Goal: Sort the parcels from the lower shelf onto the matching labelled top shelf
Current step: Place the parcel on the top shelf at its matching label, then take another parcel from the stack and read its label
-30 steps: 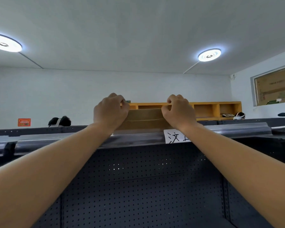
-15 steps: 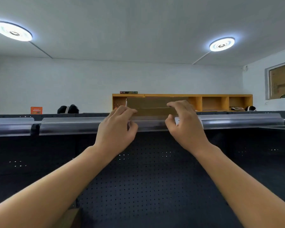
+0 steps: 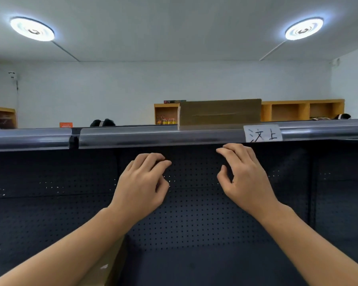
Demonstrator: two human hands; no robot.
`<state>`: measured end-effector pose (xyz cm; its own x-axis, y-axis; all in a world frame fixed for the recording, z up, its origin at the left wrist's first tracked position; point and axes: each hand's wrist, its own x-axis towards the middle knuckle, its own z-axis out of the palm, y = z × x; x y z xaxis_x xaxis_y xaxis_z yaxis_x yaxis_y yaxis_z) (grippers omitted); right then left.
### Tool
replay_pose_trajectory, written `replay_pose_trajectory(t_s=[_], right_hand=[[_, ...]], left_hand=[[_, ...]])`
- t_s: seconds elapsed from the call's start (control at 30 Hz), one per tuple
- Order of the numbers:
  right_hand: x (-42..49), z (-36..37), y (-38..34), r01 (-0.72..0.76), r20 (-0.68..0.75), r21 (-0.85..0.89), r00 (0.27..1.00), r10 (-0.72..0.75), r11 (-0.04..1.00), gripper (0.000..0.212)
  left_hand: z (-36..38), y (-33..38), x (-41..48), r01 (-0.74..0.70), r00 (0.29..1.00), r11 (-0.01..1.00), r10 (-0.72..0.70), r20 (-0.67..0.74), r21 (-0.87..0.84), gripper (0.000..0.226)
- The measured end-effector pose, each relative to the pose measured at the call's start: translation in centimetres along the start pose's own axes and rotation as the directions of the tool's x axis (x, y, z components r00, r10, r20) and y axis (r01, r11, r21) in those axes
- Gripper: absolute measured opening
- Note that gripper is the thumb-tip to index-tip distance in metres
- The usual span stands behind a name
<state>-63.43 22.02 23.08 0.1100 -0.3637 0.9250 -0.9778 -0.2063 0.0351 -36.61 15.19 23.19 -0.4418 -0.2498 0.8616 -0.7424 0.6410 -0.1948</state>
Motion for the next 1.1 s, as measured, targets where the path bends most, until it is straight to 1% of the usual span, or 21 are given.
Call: replay_pose_trajectory(t_s=[0.1,0.17,0.37,0.47,0.53,0.63,0.67,0.87,1.1], right_hand=[[-1.6,1.1,-1.7,-0.031,0.037,0.031,0.999,0.030,0.999,0.041],[-2.8,2.1,-3.1,-0.057,0.076,0.058,0.996,0.052,0.997,0.040],[-5.9,6.1,-8.5,-0.132,0.194,0.075,0.974,0.115,0.988,0.039],[-7.0,7.9,-12.1,-0.167,0.215,0.087,0.966,0.145,0.982,0.039],[-7.7,9.1,-14.4,-0.186,0.230,0.089,0.960,0.161,0.979,0.039],[-9.0,11.2,-17.4,-0.235,0.260,0.092,0.944,0.204,0.968,0.038],[-9.4,11.9,-18.3,-0.254,0.272,0.091,0.936,0.222,0.963,0.038],[-11.6,15.7,-23.0,-0.331,0.358,0.069,0.889,0.287,0.941,0.040],[-12.9,20.1,-27.0,-0.359,0.453,0.007,0.833,0.317,0.933,0.042]], left_hand=[[0.8,-2.3,-3.3,-0.035,0.999,0.998,0.032,0.042,0.057,0.038],[1.0,-4.4,-5.7,-0.028,0.997,0.996,0.022,0.071,0.082,0.038],[0.7,-10.9,-12.1,0.059,0.985,0.990,-0.078,0.153,0.126,0.039],[0.2,-13.4,-14.9,0.119,0.970,0.983,-0.145,0.197,0.137,0.041],[-0.1,-14.9,-16.8,0.155,0.943,0.972,-0.198,0.267,0.175,0.048],[-0.2,-17.2,-19.7,0.183,0.879,0.956,-0.264,0.397,0.231,0.069],[-0.2,-17.9,-20.6,0.189,0.864,0.953,-0.276,0.422,0.238,0.072],[-0.3,-22.0,-25.4,0.251,0.813,0.946,-0.321,0.485,0.205,0.068],[1.9,-26.6,-28.5,0.253,0.794,0.955,-0.295,0.531,0.153,0.064]])
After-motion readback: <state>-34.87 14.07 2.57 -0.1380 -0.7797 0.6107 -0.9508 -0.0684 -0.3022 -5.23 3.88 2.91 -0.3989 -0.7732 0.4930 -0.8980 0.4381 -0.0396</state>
